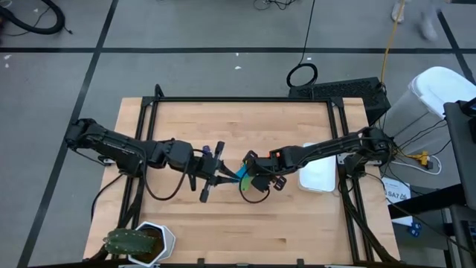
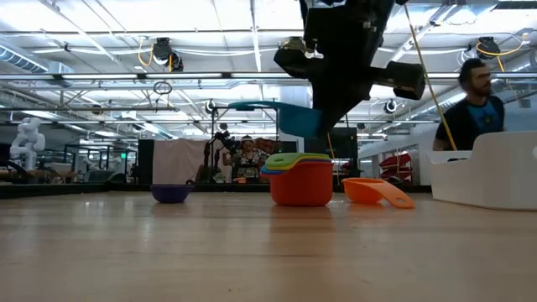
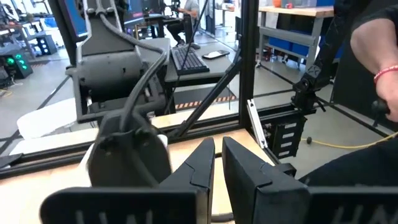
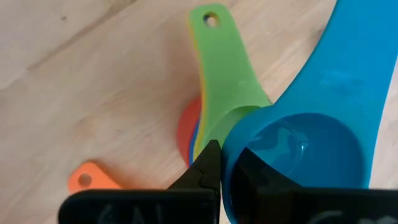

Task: Nest measuring cups in basket
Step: Stack the light blue measuring cup on top of the green measuring cup, then stack the orange measuring cup on top of the light blue measuring cup

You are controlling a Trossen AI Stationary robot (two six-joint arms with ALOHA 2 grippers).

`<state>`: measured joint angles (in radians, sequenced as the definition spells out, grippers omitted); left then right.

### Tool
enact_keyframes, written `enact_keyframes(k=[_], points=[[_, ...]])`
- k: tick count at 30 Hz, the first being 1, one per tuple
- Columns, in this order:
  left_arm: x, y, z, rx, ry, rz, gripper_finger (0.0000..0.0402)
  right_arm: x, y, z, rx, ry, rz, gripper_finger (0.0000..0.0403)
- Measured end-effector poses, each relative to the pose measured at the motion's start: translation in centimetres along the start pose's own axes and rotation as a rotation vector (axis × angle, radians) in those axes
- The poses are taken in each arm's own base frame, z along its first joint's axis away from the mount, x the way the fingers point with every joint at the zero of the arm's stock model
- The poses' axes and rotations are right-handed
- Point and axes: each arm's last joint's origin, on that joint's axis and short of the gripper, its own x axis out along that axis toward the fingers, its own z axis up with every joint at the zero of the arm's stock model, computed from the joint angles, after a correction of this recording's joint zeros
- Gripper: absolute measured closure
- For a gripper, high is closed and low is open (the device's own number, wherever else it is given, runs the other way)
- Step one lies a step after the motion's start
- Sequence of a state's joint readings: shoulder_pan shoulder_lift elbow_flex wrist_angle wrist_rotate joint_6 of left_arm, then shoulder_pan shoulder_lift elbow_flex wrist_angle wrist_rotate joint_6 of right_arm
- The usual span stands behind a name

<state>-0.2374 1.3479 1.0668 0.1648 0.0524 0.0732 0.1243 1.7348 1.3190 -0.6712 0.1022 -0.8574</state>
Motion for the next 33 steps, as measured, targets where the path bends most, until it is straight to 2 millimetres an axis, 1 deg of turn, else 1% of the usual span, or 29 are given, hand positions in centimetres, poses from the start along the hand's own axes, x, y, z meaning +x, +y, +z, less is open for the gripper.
enact_keyframes(k=[7, 17, 29, 33], points=[[0.00, -0.03, -0.04, -0.026, 0.004, -0.001, 0.0364, 0.85, -0.43, -0.58, 0.041, 0.001, 0.026, 0.0398], [0.01, -0.30, -0.12, -0.030, 0.014, -0.010, 0.0364, 0.74, -0.53, -0.58, 0.052, -0.005, 0.020, 0.0326], [0.02, -0.41, -0.11, -0.032, 0.014, -0.014, 0.0364, 0.74, -0.55, -0.57, 0.120, -0.005, 0.017, 0.0273], [0.02, -0.41, -0.13, -0.034, 0.016, -0.014, 0.0364, 0.73, -0.50, -0.82, 0.152, 0.049, -0.006, 0.0263]])
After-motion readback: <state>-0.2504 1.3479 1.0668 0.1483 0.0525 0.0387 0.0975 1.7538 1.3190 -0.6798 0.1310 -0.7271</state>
